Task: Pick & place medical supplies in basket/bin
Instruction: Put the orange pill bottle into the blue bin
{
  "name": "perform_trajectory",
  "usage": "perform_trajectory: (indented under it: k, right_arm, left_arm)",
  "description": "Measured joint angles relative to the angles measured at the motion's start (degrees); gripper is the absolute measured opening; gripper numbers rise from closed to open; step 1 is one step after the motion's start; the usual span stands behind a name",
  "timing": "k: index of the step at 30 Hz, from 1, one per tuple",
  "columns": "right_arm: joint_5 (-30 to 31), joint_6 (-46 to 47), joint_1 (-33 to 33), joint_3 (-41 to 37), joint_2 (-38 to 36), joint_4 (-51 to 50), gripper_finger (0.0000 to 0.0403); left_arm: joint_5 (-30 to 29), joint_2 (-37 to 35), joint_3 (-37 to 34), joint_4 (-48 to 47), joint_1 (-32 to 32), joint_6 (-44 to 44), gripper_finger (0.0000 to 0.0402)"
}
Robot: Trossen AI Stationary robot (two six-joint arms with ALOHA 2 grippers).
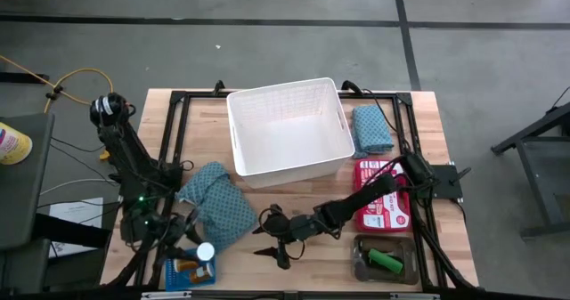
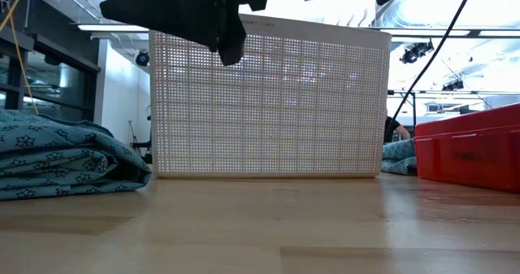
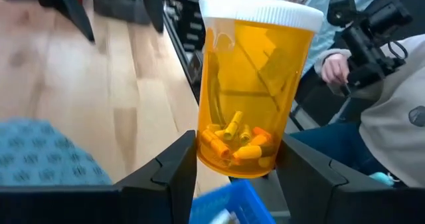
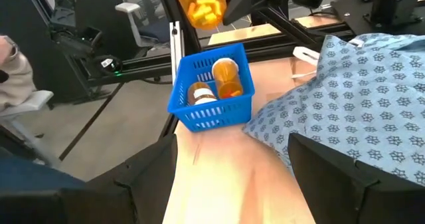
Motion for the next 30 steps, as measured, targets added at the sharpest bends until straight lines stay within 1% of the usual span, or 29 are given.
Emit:
perform_trajectory:
  k: [3,12,25,30]
  right_arm:
    - [0.1,0.1,0.1,0.0,0.0,0.1,0.0274]
    - [0.1,0.1,-0.2,0.0,0.0,0.1,0.0274]
    - [0.1,0.1,-0.3,0.0,0.0,0.1,0.0274]
    - [0.1,0.1,-0.3,0.0,0.0,0.1,0.0274]
  left_arm:
    - [0.0,0.0,0.0,-1.4,-1.6,-2.7,0.0168]
    - [-0.1,0.0,0.0,-2.7,-3.9,-4.0,0.0168]
    - [0.2,0.0,0.0,-3.8,-4.1,-4.1,0.0168]
    - [3.8,0.0,0.0,-4.9,-4.1,-4.1,0.0168]
